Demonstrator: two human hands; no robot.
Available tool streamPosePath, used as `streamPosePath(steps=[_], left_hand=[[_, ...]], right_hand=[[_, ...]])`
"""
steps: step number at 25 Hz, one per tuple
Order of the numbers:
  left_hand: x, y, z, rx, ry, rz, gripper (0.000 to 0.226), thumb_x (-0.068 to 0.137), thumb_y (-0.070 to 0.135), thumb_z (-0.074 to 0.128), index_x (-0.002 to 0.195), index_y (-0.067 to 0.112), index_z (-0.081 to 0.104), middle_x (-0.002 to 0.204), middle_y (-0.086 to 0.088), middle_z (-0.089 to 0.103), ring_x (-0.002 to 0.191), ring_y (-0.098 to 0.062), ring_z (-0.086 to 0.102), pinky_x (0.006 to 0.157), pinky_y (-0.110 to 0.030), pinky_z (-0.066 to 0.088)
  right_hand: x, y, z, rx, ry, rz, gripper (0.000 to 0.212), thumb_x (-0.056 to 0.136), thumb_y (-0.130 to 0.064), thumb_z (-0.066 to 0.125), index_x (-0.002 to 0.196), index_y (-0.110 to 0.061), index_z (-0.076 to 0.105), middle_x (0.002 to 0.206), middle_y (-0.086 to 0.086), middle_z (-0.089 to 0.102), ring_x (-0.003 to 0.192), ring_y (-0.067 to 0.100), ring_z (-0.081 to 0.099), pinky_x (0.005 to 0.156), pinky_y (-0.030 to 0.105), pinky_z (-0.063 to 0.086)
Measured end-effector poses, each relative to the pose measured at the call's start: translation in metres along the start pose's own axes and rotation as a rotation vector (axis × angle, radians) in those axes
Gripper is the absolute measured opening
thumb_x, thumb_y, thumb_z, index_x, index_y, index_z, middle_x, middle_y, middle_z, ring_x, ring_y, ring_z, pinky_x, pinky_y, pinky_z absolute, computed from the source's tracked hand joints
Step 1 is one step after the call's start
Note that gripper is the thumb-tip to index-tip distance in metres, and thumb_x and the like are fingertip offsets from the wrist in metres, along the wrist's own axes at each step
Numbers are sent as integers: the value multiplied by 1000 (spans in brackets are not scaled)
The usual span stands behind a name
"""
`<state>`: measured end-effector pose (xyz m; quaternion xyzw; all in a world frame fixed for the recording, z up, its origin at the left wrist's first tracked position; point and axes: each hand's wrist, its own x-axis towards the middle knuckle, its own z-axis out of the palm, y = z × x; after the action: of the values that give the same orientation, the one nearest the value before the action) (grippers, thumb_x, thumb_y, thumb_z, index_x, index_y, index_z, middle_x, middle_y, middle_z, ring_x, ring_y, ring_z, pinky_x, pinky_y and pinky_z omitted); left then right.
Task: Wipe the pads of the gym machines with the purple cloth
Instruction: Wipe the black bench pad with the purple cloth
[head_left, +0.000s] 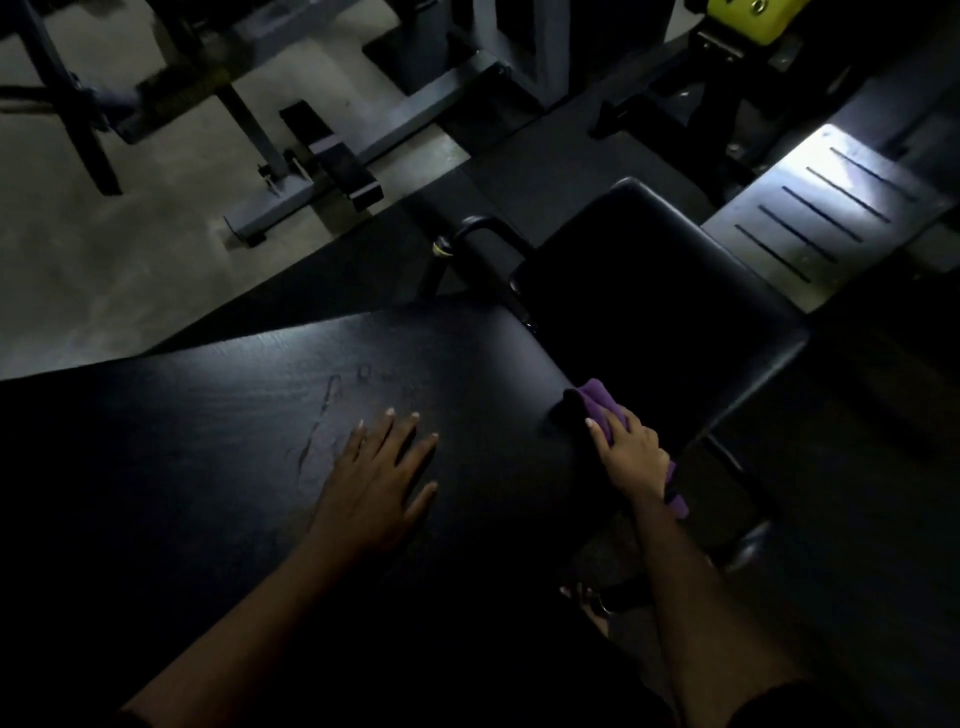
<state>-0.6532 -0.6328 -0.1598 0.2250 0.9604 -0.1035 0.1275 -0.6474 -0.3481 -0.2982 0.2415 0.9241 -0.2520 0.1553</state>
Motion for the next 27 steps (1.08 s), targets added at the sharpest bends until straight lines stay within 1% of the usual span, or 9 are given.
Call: streamPosePath(steps=[6, 11, 13, 14, 16, 19, 23, 25, 27], left_hand=[[-39, 9, -13, 32, -60, 3, 54, 79, 48, 35, 116, 19, 61, 122, -10, 64, 116, -33, 58, 94, -54, 44], [-64, 5, -17, -70, -70, -95, 63, 81, 52, 28, 128, 18, 52, 139, -12, 50, 131, -35, 43, 106, -55, 30], [-72, 6, -18, -42, -70, -103, 62, 80, 51, 29, 125, 17, 56, 134, -14, 55, 127, -37, 48, 102, -57, 36], [-73, 6, -20, -22, -82, -106, 61, 79, 50, 31, 122, 16, 58, 130, -15, 58, 123, -37, 52, 98, -58, 39], [-74, 4, -26, -23, -101, -115, 60, 78, 49, 32, 121, 16, 58, 127, -15, 60, 119, -38, 56, 93, -59, 43], [-67, 0, -29, -1, -73, -122, 59, 79, 47, 33, 123, 15, 57, 125, -14, 61, 118, -37, 56, 95, -56, 42], [-59, -7, -16, -14, -98, -181, 64, 87, 56, 22, 124, 16, 56, 131, -14, 57, 125, -35, 47, 109, -47, 16], [-58, -6, -10, -5, -104, -191, 73, 90, 61, 10, 126, 16, 55, 135, -14, 54, 127, -35, 45, 109, -47, 14], [-57, -5, -6, 2, -95, -195, 74, 90, 60, 8, 128, 16, 55, 136, -15, 52, 128, -35, 46, 109, -50, 17]], right_hand=[[-94, -19, 3, 473, 96, 364, 47, 93, -47, 43, 136, -28, 43, 151, 9, 27, 133, 37, 29, 108, 53, 29], [-156, -66, 13, 203, 34, 156, 42, 95, -48, 35, 134, -36, 44, 152, 0, 26, 134, 29, 27, 106, 45, 26], [-185, -91, 11, 155, 38, 126, 39, 92, -49, 37, 121, -33, 58, 140, 5, 47, 118, 33, 47, 92, 47, 39], [-199, -102, 3, 195, -53, 83, 40, 86, -51, 37, 111, -35, 64, 127, 6, 59, 103, 33, 57, 80, 45, 47], [-213, -110, -7, 131, -92, -46, 48, 76, -55, 31, 104, -40, 67, 110, 4, 67, 83, 29, 63, 67, 40, 51], [-196, -98, -26, 253, -72, -177, 69, 74, -63, 14, 125, -38, 53, 132, 4, 50, 111, 29, 50, 94, 39, 41], [-93, -79, -41, 531, 151, -78, 41, 94, -43, 44, 129, -23, 53, 133, 13, 48, 120, 30, 46, 101, 45, 39], [-36, -64, -29, 534, 48, 2, 40, 93, -45, 44, 126, -24, 53, 130, 11, 50, 119, 33, 49, 98, 49, 41], [0, -53, -13, 279, -72, 44, 43, 93, -49, 40, 131, -31, 47, 138, 9, 42, 121, 36, 44, 100, 50, 38]])
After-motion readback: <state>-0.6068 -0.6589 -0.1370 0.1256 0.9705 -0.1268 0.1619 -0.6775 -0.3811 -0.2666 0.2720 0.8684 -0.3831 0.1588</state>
